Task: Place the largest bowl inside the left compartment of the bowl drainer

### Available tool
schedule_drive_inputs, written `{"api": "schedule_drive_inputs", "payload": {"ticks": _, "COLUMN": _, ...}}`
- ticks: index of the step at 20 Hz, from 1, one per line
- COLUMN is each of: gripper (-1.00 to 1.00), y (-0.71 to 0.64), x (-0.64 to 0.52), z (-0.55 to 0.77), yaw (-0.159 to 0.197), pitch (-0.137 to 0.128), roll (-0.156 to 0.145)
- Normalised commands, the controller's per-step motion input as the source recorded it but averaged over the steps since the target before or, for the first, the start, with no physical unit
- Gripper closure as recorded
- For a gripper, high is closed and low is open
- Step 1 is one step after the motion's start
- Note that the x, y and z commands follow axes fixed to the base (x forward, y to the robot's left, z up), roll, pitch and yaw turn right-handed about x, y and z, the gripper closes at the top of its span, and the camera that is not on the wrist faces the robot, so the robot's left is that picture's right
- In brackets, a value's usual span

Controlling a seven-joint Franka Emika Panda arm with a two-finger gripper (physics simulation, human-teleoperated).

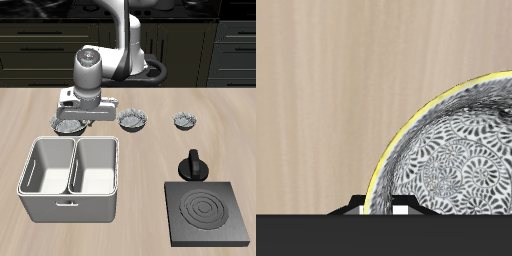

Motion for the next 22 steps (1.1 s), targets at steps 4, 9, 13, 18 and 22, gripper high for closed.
{"api": "schedule_drive_inputs", "payload": {"ticks": 4, "gripper": 1.00, "y": 0.06, "x": 0.03, "z": 0.09, "yaw": 0.016, "pitch": -0.020, "roll": 0.015}}
{"api": "schedule_drive_inputs", "payload": {"ticks": 9, "gripper": 1.00, "y": 0.13, "x": 0.01, "z": 0.24, "yaw": 0.000, "pitch": -0.034, "roll": 0.018}}
{"api": "schedule_drive_inputs", "payload": {"ticks": 13, "gripper": 1.00, "y": 0.18, "x": 0.00, "z": 0.38, "yaw": -0.003, "pitch": -0.047, "roll": 0.023}}
{"api": "schedule_drive_inputs", "payload": {"ticks": 18, "gripper": 1.00, "y": 0.18, "x": -0.03, "z": 0.46, "yaw": -0.021, "pitch": -0.053, "roll": 0.026}}
{"api": "schedule_drive_inputs", "payload": {"ticks": 22, "gripper": 1.00, "y": 0.20, "x": -0.04, "z": 0.49, "yaw": -0.013, "pitch": -0.059, "roll": 0.023}}
